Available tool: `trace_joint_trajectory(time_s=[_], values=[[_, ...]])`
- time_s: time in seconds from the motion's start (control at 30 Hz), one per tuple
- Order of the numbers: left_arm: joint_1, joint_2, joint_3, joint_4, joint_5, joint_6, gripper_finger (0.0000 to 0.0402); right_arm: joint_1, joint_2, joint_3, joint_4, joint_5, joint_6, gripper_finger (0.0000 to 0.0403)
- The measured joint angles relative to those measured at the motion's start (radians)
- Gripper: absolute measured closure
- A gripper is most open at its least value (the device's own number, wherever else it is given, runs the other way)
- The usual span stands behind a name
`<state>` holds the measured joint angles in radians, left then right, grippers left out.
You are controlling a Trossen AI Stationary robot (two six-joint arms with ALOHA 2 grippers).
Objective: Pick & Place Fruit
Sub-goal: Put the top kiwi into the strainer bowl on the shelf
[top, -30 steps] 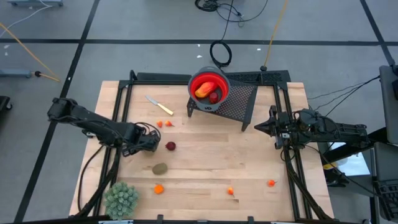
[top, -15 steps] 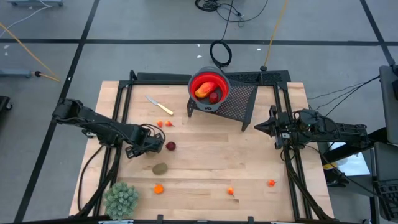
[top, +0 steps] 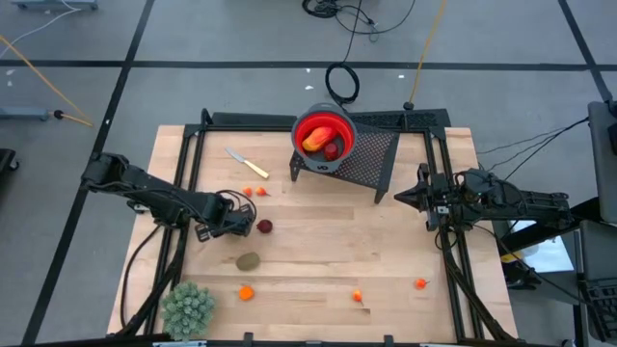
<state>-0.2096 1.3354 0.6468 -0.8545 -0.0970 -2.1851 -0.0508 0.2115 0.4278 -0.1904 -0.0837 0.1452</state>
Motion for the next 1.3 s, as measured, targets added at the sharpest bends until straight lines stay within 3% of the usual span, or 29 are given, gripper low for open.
trace_joint_trajectory(time_s=[0.23, 0.4, 0.63, 0.93, 1.13, 1.3], values=[[0.000, -0.001, 0.000, 0.016, -0.008, 0.027, 0.0192, 0.000, 0.000, 0.000, 0.013, 0.000, 0.000, 0.0403], [0.000, -0.044, 0.002, 0.090, -0.015, 0.114, 0.0199, 0.000, 0.000, 0.000, 0.086, 0.000, 0.030, 0.0403], [0.000, -0.174, 0.002, 0.220, -0.116, 0.294, 0.0204, 0.000, 0.013, 0.000, 0.186, 0.000, 0.034, 0.0403], [0.000, -0.316, 0.002, 0.537, -0.228, 0.694, 0.0196, 0.000, 0.120, 0.001, 0.351, -0.025, 0.100, 0.0403], [0.000, -0.332, 0.003, 0.804, -0.217, 0.975, 0.0195, 0.000, 0.247, 0.001, 0.472, -0.060, 0.131, 0.0403], [0.000, -0.317, 0.003, 0.979, -0.176, 1.070, 0.0195, 0.000, 0.343, 0.001, 0.584, -0.133, 0.123, 0.0402]])
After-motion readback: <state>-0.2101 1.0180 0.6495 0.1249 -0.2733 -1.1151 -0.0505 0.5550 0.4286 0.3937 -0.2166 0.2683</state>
